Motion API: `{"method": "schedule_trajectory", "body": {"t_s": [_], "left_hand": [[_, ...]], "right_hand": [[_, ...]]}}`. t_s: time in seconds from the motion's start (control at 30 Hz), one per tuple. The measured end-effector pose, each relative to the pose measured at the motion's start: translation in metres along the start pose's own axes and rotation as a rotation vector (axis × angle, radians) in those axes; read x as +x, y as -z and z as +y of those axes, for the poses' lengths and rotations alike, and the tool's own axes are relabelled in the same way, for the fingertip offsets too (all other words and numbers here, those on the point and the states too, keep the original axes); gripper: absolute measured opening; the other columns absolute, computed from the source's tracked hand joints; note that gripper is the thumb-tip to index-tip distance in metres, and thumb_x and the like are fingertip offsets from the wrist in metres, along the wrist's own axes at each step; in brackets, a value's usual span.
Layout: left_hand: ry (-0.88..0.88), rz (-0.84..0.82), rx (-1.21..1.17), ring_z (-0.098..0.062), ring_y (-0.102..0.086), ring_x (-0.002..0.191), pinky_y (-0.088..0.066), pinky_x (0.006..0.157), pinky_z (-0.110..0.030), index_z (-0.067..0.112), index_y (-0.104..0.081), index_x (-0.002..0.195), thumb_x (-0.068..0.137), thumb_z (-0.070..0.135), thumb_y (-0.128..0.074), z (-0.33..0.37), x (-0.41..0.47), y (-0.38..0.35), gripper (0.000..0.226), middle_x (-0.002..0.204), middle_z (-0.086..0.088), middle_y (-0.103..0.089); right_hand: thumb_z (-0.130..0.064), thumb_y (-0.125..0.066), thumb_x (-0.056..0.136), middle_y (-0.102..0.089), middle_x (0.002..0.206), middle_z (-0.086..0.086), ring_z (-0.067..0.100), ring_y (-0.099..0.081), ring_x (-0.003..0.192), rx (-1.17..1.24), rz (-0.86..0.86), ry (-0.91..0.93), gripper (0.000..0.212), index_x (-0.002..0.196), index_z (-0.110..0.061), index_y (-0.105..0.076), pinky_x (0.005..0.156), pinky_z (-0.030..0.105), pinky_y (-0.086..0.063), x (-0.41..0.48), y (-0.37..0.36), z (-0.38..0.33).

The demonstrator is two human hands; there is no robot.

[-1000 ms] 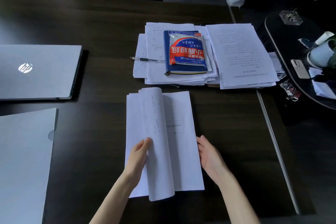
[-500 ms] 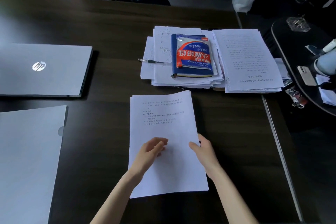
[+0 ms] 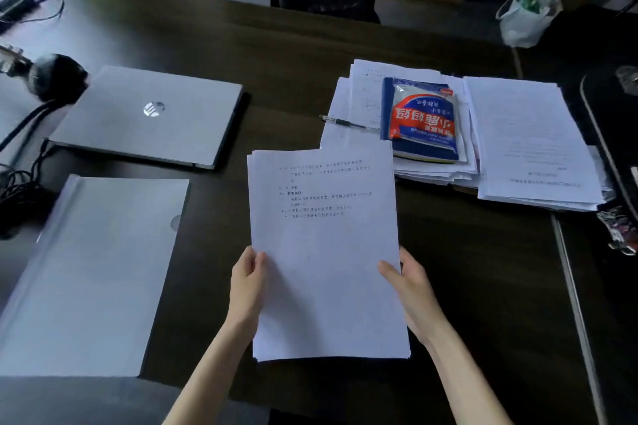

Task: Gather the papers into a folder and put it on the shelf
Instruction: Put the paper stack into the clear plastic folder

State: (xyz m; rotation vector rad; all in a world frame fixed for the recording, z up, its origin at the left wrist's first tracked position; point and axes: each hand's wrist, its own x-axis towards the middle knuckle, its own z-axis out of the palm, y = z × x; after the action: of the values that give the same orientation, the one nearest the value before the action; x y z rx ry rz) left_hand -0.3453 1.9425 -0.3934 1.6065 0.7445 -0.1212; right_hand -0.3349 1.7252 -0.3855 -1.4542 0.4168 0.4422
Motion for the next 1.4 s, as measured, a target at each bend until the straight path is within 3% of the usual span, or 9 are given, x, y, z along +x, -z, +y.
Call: {"method": "schedule_trajectory", "body": {"t_s": [0.13, 0.4, 0.47, 0.5, 0.6, 0.67, 0.77, 1.03, 1.4], "left_hand": [[-0.052, 0.099, 0.030, -0.014, -0.021, 0.061, -0.019, 0.054, -0.027, 0.012, -0.034, 0.067, 0.091, 0.013, -0.037, 0.004, 0.001, 0.023, 0.024, 0.063, -0.003, -0.026], [-0.074, 0.060, 0.070, -0.018, -0.034, 0.063, -0.026, 0.057, -0.029, 0.013, -0.039, 0.063, 0.093, 0.022, -0.037, 0.010, 0.028, 0.080, 0.031, 0.063, -0.002, -0.039], [-0.101, 0.116, 0.252, -0.027, -0.052, 0.089, -0.039, 0.075, -0.035, 0.013, -0.057, 0.089, 0.092, 0.024, -0.042, 0.006, 0.044, 0.101, 0.018, 0.091, -0.010, -0.057], [-0.088, 0.164, 0.428, -0.032, -0.048, 0.111, -0.038, 0.091, -0.041, 0.011, -0.053, 0.112, 0.090, 0.026, -0.047, 0.002, 0.052, 0.114, 0.028, 0.115, -0.016, -0.055], [0.020, 0.123, 0.837, -0.042, -0.002, 0.142, -0.006, 0.111, -0.059, 0.013, -0.015, 0.143, 0.081, 0.041, -0.058, -0.017, 0.074, 0.150, 0.080, 0.152, -0.023, -0.010], [0.030, 0.003, 0.972, -0.043, 0.014, 0.141, 0.002, 0.108, -0.065, 0.018, 0.003, 0.145, 0.078, 0.051, -0.057, -0.027, 0.081, 0.166, 0.097, 0.154, -0.023, 0.009], [-0.029, -0.097, 1.061, -0.045, 0.021, 0.139, 0.002, 0.106, -0.068, 0.021, 0.008, 0.145, 0.077, 0.059, -0.052, -0.035, 0.088, 0.178, 0.098, 0.154, -0.021, 0.016], [-0.098, -0.155, 1.166, -0.049, 0.011, 0.138, -0.010, 0.103, -0.069, 0.023, 0.002, 0.145, 0.081, 0.051, -0.049, -0.025, 0.095, 0.174, 0.087, 0.154, -0.021, 0.007], [0.002, -0.267, 1.175, -0.053, 0.004, 0.136, -0.020, 0.099, -0.069, 0.023, -0.002, 0.143, 0.077, 0.037, -0.058, -0.002, 0.090, 0.165, 0.088, 0.151, -0.021, 0.001]], "right_hand": [[-0.002, -0.049, 0.089, -0.065, 0.121, 0.004, 0.019, -0.062, 0.112, -0.063, -0.073, -0.007, 0.038, 0.122, -0.020, -0.054, 0.098, 0.041, -0.047, 0.005, -0.025, 0.001], [-0.001, -0.050, 0.088, -0.069, 0.111, 0.005, 0.022, -0.066, 0.102, -0.113, 0.027, -0.006, 0.032, 0.110, -0.021, -0.060, 0.093, 0.045, -0.051, 0.003, -0.074, -0.003], [-0.002, -0.051, 0.088, -0.069, 0.113, 0.007, 0.023, -0.066, 0.102, -0.116, 0.061, -0.018, 0.032, 0.114, -0.018, -0.059, 0.094, 0.047, -0.050, 0.002, -0.084, -0.005], [-0.003, -0.051, 0.088, -0.069, 0.114, 0.007, 0.024, -0.066, 0.103, -0.116, 0.082, -0.020, 0.033, 0.117, -0.017, -0.058, 0.094, 0.049, -0.050, 0.002, -0.090, -0.005], [-0.002, -0.051, 0.088, -0.067, 0.116, 0.008, 0.026, -0.065, 0.104, -0.101, 0.168, -0.031, 0.036, 0.121, -0.016, -0.056, 0.095, 0.048, -0.049, -0.004, -0.111, -0.004], [-0.004, -0.051, 0.088, -0.067, 0.115, 0.008, 0.025, -0.064, 0.103, -0.081, 0.222, -0.036, 0.036, 0.122, -0.017, -0.055, 0.094, 0.048, -0.049, -0.011, -0.127, -0.001], [-0.004, -0.051, 0.089, -0.066, 0.114, 0.008, 0.026, -0.064, 0.103, -0.043, 0.281, -0.049, 0.036, 0.122, -0.017, -0.055, 0.091, 0.047, -0.050, -0.021, -0.148, 0.009], [-0.005, -0.051, 0.089, -0.066, 0.108, 0.001, 0.021, -0.064, 0.099, 0.042, 0.391, -0.057, 0.037, 0.123, -0.020, -0.053, 0.074, 0.034, -0.050, -0.045, -0.173, 0.034], [-0.006, -0.052, 0.089, -0.065, 0.111, 0.006, 0.026, -0.062, 0.102, 0.052, 0.448, -0.051, 0.035, 0.122, -0.018, -0.053, 0.084, 0.042, -0.049, -0.057, -0.165, 0.040]]}}
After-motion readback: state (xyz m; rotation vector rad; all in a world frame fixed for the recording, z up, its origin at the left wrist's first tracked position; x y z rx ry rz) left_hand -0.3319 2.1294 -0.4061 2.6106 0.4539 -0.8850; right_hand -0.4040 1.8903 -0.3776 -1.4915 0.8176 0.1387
